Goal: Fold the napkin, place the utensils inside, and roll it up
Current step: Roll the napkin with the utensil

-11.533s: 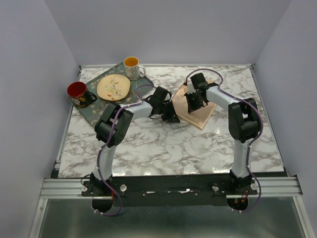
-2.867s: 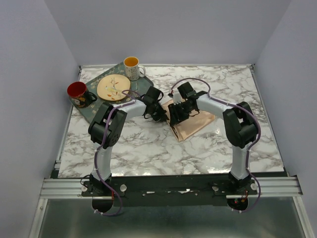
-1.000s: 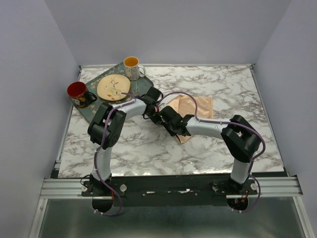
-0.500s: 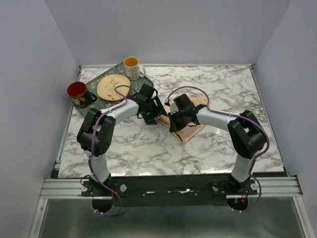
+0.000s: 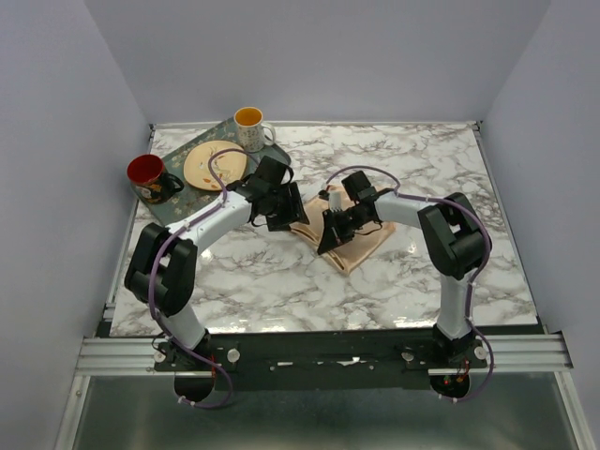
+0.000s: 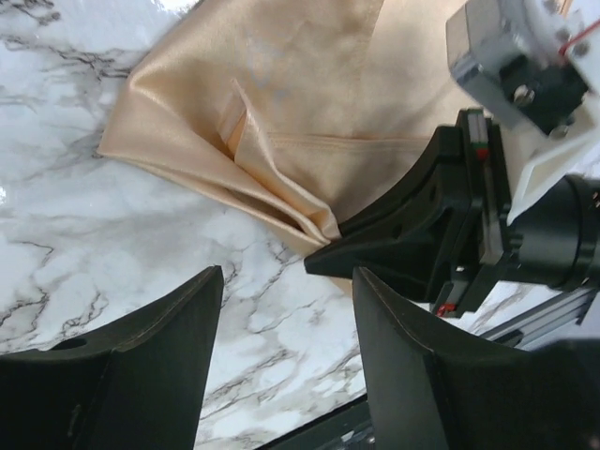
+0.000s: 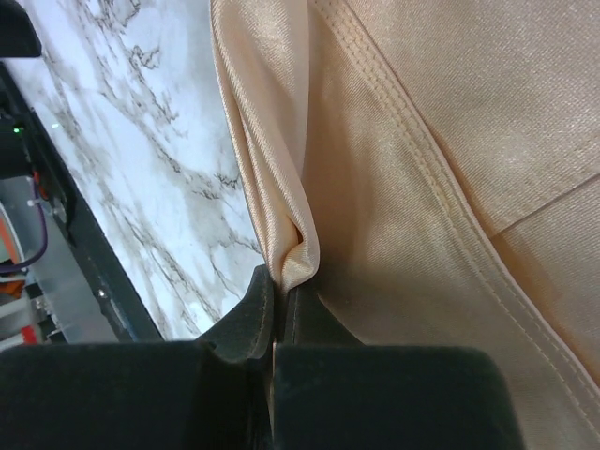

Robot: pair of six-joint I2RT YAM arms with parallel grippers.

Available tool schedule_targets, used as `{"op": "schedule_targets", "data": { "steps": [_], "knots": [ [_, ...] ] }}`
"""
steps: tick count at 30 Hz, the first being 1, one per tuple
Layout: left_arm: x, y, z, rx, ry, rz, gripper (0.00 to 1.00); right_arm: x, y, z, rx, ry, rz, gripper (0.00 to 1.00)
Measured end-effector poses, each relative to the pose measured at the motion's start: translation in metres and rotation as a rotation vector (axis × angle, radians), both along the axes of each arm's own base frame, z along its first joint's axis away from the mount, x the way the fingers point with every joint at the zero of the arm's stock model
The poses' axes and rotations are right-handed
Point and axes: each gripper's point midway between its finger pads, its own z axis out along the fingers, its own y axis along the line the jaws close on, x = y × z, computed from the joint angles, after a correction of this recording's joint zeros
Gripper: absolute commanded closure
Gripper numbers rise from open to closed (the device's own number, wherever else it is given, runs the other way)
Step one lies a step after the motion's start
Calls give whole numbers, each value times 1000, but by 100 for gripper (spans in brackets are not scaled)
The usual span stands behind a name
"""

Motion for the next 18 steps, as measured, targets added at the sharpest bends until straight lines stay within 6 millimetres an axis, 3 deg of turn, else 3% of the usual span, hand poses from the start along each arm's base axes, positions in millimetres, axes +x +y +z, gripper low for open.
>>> {"op": "schedule_targets", "data": {
  "steps": [3, 5, 10, 14, 18],
  "knots": [
    [-11, -3, -3, 26, 4, -50, 46, 0, -4, -1, 24, 20, -13, 100],
    [-15, -4, -6, 35, 7, -71, 47, -2, -5, -2, 42, 36, -20, 99],
    [-22, 2, -19, 45, 22, -67, 26, 0, -7, -1, 51, 41, -27, 99],
    [-22, 9, -27, 48, 67, -33, 26, 0, -7, -1, 52, 42, -27, 100],
    [-14, -2, -30, 0, 132, 30, 27, 0, -7, -1, 51, 41, -28, 99]
  ]
}}
